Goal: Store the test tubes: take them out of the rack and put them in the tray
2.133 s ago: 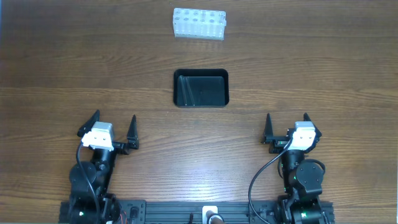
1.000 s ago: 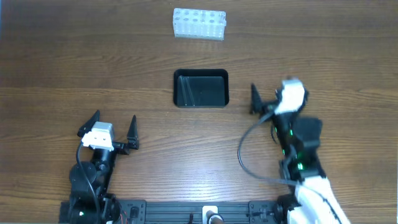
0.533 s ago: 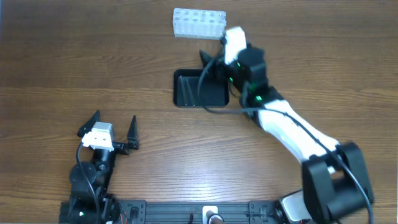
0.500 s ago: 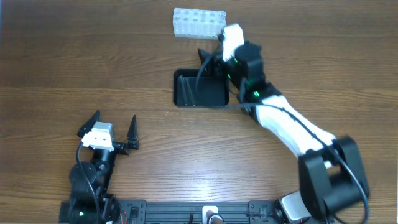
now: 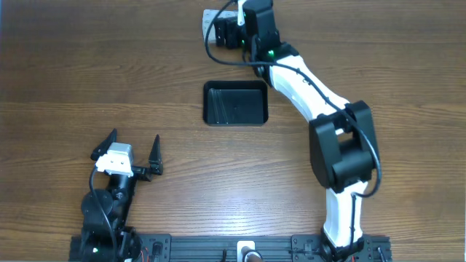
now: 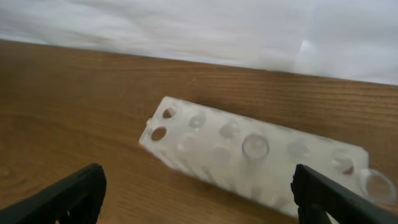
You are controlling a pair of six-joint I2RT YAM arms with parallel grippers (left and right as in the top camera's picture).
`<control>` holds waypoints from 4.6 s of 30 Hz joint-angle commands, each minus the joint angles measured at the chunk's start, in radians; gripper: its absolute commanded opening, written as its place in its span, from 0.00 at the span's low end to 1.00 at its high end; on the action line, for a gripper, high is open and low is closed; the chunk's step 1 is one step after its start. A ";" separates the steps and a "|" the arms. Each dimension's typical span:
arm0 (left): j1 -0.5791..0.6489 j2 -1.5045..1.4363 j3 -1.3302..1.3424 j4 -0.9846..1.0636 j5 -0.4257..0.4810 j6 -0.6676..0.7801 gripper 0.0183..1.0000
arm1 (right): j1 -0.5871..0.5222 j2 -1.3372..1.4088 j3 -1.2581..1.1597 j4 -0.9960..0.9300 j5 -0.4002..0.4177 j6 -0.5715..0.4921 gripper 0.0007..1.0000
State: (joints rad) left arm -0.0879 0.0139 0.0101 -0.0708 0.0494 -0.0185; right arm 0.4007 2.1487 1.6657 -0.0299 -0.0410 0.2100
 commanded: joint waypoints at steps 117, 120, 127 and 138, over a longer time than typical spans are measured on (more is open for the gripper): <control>0.007 -0.007 -0.004 -0.002 0.013 0.011 1.00 | 0.062 -0.222 0.103 -0.619 0.082 0.161 0.07; 0.007 -0.007 -0.004 -0.002 0.013 0.011 1.00 | 0.063 -0.193 0.092 -0.696 0.045 0.161 0.06; 0.007 -0.007 -0.004 -0.002 0.013 0.011 1.00 | 0.067 -0.097 0.080 -0.728 -0.026 0.183 0.03; 0.007 -0.007 -0.004 -0.002 0.013 0.011 1.00 | 0.087 0.026 0.080 -0.779 -0.030 0.212 0.06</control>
State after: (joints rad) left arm -0.0872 0.0139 0.0101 -0.0708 0.0498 -0.0185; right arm 0.4721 2.1506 1.7496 -0.8085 -0.0570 0.4076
